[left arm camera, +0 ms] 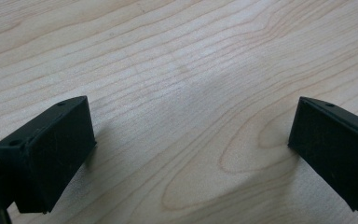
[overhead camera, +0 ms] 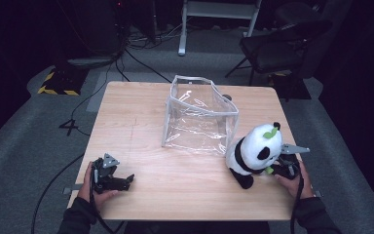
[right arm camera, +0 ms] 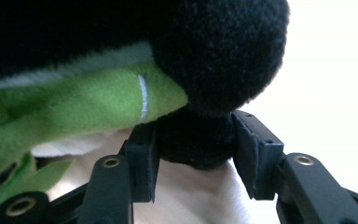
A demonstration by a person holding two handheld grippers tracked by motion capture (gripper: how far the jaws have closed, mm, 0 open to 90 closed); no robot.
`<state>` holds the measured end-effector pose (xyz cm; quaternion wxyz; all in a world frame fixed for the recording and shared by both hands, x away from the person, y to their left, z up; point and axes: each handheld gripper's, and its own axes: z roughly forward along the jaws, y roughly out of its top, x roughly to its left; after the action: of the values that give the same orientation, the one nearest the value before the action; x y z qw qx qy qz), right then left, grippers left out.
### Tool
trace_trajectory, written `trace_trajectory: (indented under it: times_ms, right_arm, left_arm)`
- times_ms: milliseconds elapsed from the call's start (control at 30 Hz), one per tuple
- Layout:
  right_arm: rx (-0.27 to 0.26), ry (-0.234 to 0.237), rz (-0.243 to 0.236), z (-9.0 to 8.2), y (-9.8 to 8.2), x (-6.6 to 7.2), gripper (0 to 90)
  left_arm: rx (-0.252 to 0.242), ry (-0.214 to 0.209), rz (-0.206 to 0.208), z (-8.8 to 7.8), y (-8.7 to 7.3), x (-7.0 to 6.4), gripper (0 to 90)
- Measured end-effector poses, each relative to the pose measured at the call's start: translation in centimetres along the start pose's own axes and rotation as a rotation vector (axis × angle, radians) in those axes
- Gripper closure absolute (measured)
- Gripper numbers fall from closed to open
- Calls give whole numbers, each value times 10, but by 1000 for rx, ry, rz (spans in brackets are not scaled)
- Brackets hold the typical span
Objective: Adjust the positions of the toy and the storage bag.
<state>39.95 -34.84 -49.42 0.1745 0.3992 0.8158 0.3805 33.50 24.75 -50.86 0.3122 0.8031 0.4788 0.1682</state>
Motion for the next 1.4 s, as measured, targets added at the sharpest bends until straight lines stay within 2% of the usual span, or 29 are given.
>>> trace_trajectory:
  times_ms: [67, 100, 200, 233, 267, 367, 400, 500, 533, 567, 600, 700, 800, 867, 1067, 1100, 1167, 1200, 1267, 1333, 1367, 1400]
  right_arm:
    - [5, -6, -4, 1, 2, -2, 502]
    - [15, -40, 2, 3, 5, -7, 432]
    - [33, -45, 37, 6, 7, -14, 340]
    - [33, -45, 37, 6, 7, -14, 340]
    - [41, -58, 50, 7, 7, -15, 287]
    - [40, -69, 58, 3, 6, -14, 273]
    - [16, -79, 50, -6, 3, -12, 262]
    - [0, -84, 39, -13, 2, -11, 239]
    - [-21, -83, 36, -22, 0, -10, 241]
    - [-21, -83, 36, -22, 0, -10, 241]
    - [-32, -72, 33, -30, -1, -8, 233]
    - [-41, -63, 25, -37, -2, -4, 233]
    - [-61, -66, -7, -50, -1, 9, 259]
    - [-58, -71, -11, -53, -1, 12, 259]
    - [-74, -39, -33, -71, -4, 28, 230]
    - [-89, -20, -32, -76, -4, 35, 228]
    - [-91, -13, -36, -78, -3, 38, 220]
    - [-104, 15, -45, -78, -1, 48, 208]
    - [-103, 22, -47, -77, 1, 52, 200]
    - [-102, 17, -71, -72, 5, 63, 193]
    - [-86, 8, -69, -63, 8, 67, 171]
    - [-83, 8, -71, -60, 9, 67, 170]
  left_arm:
    - [1, 0, 0, 0, 0, 0, 3]
    - [1, 1, 0, 0, 0, 0, 3]
    - [1, 1, 0, 0, 0, 0, 3]
    - [1, 1, 0, 0, 0, 0, 3]
    - [1, 2, -2, 0, 0, 0, 3]
    - [2, 2, -4, 0, 0, 0, 3]
    - [3, 2, -2, 0, 0, 0, 4]
    - [3, 2, -2, 0, 0, 0, 4]
    - [3, 2, -2, 0, 0, 0, 4]
    - [3, 2, -3, 0, 0, 0, 4]
    - [3, 4, -2, -1, 0, 0, 4]
    - [3, 5, -4, -1, 0, 0, 4]
    - [3, 4, -3, -1, 0, 0, 4]
    - [4, 4, -1, -1, 0, 0, 4]
    - [4, 5, -3, -1, 0, 0, 4]
    - [4, 5, -3, -1, -1, 0, 4]
    - [4, 5, -3, -1, 0, 0, 4]
    - [4, 5, -3, -1, -1, 0, 4]
    - [4, 5, -3, -1, 0, 0, 4]
    - [4, 5, -3, -1, 0, 0, 4]
    - [4, 5, -3, -1, -1, 0, 4]
    - [4, 5, -3, -1, -1, 0, 4]
